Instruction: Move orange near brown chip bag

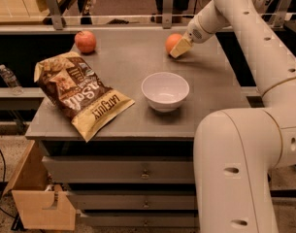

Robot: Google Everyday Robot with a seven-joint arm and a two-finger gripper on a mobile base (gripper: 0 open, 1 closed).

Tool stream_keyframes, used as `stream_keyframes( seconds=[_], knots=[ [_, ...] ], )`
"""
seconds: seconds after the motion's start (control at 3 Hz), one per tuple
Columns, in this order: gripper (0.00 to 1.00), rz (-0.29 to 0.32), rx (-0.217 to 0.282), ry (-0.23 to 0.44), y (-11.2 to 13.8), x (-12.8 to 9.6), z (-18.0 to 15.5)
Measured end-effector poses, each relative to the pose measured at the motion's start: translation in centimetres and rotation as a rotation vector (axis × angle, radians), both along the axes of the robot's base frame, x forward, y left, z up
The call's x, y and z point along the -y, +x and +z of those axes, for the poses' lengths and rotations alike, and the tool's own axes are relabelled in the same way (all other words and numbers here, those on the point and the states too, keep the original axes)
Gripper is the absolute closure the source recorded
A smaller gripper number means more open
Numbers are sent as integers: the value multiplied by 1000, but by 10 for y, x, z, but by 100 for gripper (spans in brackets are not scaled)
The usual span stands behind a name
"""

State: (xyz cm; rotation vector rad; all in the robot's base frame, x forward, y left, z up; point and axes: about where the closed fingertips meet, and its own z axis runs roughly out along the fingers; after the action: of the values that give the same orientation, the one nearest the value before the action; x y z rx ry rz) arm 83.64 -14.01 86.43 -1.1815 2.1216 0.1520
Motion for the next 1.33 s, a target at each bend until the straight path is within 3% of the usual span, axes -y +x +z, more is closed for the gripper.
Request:
stream_keyframes(
  seconds=[0.33, 0.67, 1.0, 1.33],
  knots=[
    [83, 17, 22, 4, -4, 2, 11],
    [100, 14, 43, 10, -21, 19, 34],
    [100, -5, 19, 4, -51, 38, 46],
    [100, -38, -37, -17, -90, 53, 46]
  ],
)
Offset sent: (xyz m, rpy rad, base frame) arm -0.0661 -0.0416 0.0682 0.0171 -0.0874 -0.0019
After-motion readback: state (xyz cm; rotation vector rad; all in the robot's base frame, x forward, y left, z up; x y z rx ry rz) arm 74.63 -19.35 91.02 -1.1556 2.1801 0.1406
